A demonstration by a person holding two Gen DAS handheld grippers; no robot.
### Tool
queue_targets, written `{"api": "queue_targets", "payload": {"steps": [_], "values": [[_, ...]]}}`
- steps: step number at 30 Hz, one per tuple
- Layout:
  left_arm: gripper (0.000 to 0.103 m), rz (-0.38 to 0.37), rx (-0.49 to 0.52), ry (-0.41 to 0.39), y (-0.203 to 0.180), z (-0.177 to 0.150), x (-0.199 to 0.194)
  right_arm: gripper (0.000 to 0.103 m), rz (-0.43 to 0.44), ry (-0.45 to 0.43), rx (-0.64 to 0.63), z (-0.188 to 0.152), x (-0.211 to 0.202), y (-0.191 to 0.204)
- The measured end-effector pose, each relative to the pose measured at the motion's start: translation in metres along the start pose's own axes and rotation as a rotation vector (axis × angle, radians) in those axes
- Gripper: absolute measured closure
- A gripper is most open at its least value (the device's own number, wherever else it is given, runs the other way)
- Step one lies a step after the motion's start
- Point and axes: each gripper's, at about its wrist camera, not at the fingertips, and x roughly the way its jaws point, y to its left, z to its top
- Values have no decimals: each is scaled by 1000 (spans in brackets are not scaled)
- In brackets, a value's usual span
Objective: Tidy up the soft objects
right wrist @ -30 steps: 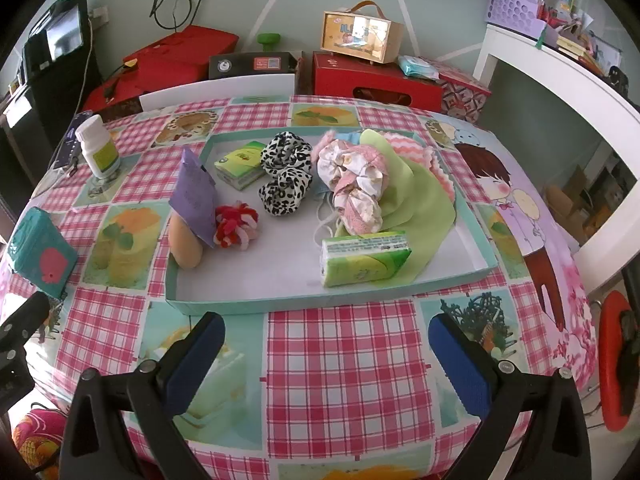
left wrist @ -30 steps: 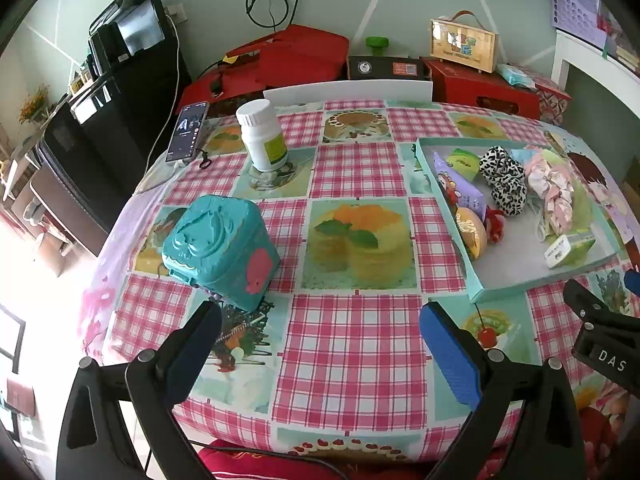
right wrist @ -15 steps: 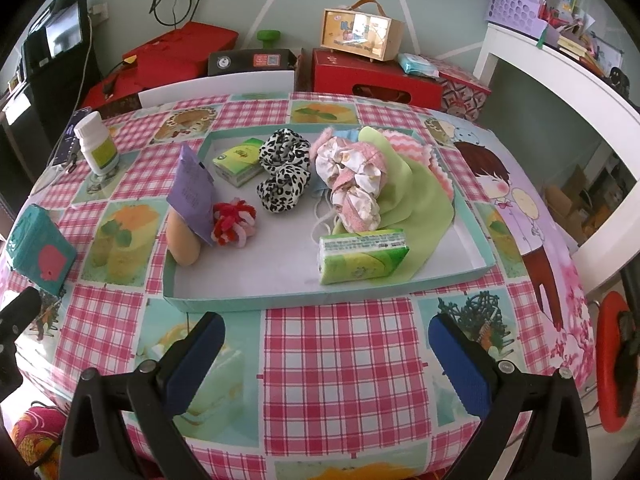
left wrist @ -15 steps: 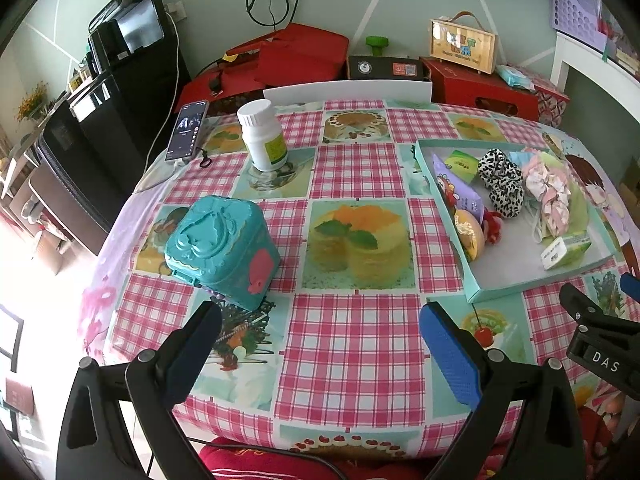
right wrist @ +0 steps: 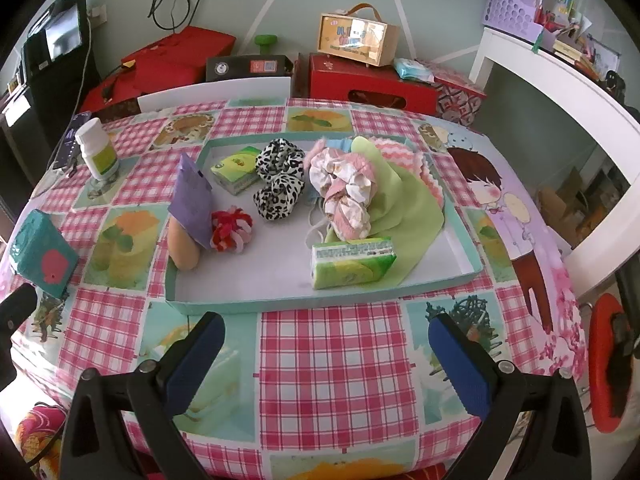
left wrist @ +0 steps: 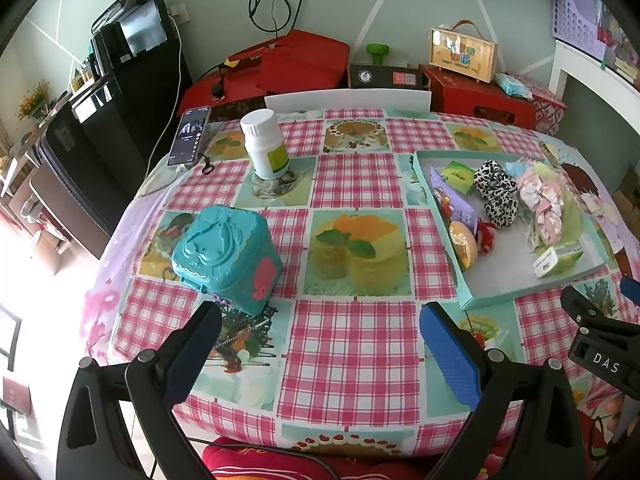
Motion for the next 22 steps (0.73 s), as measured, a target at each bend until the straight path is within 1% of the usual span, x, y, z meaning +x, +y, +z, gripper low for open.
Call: {"api": "queue_targets", "payload": {"steps": [16, 21, 22], "values": [[4, -9, -4, -9, 1, 4, -8, 0, 7, -24, -6, 6, -14, -1], [4, 8, 6, -40, 1, 5, -15, 0, 11, -32, -1, 8, -19, -3], [4, -2, 10, -40, 1, 6, -16, 0, 12, -33, 0, 8, -19, -3]]}}
